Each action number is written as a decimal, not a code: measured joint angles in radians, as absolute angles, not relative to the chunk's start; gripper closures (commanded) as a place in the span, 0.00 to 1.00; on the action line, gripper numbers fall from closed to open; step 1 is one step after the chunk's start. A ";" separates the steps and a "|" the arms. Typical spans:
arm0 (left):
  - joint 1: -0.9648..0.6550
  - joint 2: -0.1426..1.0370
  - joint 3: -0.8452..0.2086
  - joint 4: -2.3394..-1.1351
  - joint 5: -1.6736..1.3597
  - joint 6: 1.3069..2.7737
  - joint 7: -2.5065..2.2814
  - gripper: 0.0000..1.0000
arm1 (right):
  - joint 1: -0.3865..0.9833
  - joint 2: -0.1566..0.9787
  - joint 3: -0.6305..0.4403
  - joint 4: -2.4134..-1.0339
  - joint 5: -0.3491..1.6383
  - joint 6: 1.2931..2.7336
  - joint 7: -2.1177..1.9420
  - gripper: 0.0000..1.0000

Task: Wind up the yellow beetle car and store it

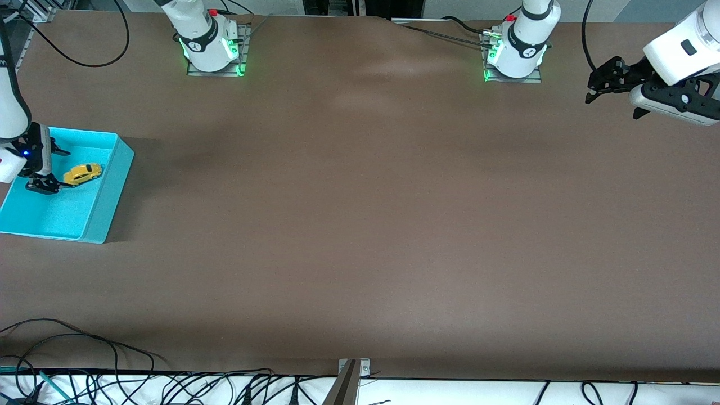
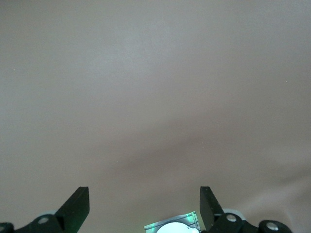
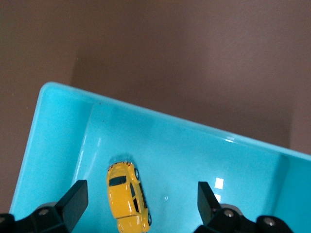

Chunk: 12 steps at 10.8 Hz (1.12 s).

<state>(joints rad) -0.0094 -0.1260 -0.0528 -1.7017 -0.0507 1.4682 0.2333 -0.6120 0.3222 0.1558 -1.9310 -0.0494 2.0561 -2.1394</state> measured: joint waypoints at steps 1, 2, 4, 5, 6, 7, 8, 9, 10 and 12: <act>-0.009 -0.126 -0.053 -1.702 -0.051 1.468 0.233 0.00 | -0.582 0.296 0.157 -1.931 -0.042 2.025 -2.056 0.00; -0.009 -0.126 -0.053 -1.702 -0.051 1.468 0.233 0.00 | -0.552 0.268 0.158 -1.931 -0.038 1.998 -1.973 0.00; -0.009 -0.126 -0.053 -1.702 -0.051 1.468 0.233 0.00 | -0.490 0.209 0.160 -1.930 -0.015 1.947 -1.817 0.00; -0.009 -0.126 -0.053 -1.702 -0.051 1.468 0.233 0.00 | -0.454 0.180 0.161 -1.931 -0.008 1.927 -1.730 0.00; -0.009 -0.126 -0.052 -1.702 -0.051 1.468 0.233 0.00 | -0.414 0.152 0.161 -1.931 -0.001 1.919 -1.636 0.00; -0.009 -0.126 -0.052 -1.702 -0.051 1.468 0.233 0.00 | -0.374 0.124 0.162 -1.931 0.014 1.913 -1.540 0.00; -0.009 -0.126 -0.052 -1.702 -0.051 1.468 0.233 0.00 | -0.339 0.094 0.163 -1.930 0.031 1.901 -1.450 0.00; -0.009 -0.126 -0.052 -1.702 -0.051 1.468 0.233 0.00 | -0.309 0.063 0.163 -1.929 0.040 1.881 -1.361 0.00; -0.009 -0.126 -0.052 -1.702 -0.051 1.468 0.233 0.00 | -0.285 0.032 0.163 -1.928 0.045 1.862 -1.264 0.00; -0.009 -0.126 -0.052 -1.702 -0.051 1.468 0.233 0.00 | -0.242 -0.025 0.161 -1.926 0.056 1.837 -1.043 0.00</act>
